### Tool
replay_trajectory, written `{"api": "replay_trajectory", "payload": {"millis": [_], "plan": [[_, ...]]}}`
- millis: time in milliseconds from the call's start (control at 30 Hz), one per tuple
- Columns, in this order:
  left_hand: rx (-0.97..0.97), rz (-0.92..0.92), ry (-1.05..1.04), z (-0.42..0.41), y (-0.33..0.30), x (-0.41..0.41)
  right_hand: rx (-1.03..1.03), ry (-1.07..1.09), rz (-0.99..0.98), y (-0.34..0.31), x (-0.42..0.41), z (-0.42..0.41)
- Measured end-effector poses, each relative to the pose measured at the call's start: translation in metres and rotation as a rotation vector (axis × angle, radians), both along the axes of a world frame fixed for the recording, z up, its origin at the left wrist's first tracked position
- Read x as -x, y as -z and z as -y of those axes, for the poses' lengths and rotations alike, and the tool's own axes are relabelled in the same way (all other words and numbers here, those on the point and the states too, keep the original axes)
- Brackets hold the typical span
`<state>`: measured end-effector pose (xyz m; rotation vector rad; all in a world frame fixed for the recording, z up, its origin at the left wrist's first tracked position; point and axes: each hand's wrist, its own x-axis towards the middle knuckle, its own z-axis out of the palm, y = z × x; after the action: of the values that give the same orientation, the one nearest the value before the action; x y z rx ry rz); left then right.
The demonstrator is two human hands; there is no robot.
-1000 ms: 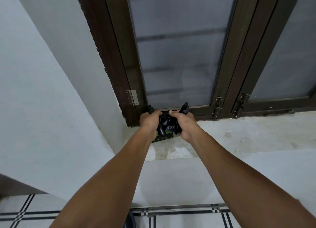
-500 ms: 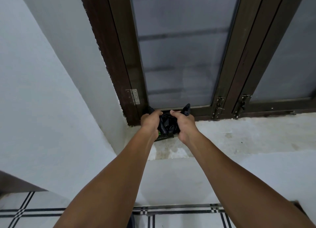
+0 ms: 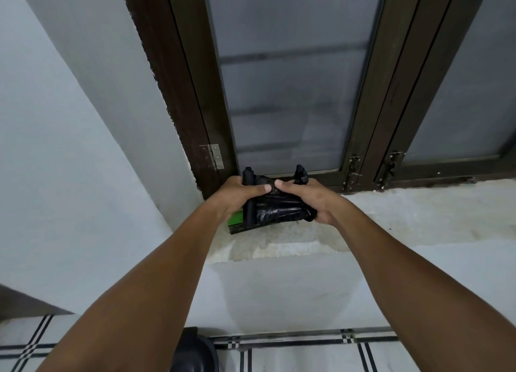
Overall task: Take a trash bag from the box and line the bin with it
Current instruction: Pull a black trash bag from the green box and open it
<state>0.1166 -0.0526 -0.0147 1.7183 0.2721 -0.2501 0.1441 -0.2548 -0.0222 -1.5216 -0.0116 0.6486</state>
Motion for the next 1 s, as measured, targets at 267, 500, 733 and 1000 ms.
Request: {"api": "replay_trajectory", "payload": {"millis": [267,500,733,1000], "plan": [[-0.033,-0.029,0.031,-0.006,0.002,0.004,0.055,0.000,0.073,0.005,0.002,0.001],[-0.051,-0.004,-0.001,-0.012,0.006,0.005,-0.084,0.036,-0.003,0.002,0.007,0.000],[-0.060,0.027,-0.034,-0.007,0.003,0.011,-0.118,0.132,-0.076,0.002,0.007,-0.002],[0.062,-0.005,-0.009,-0.011,0.004,0.017,-0.128,0.249,-0.142,0.006,0.004,0.009]]}}
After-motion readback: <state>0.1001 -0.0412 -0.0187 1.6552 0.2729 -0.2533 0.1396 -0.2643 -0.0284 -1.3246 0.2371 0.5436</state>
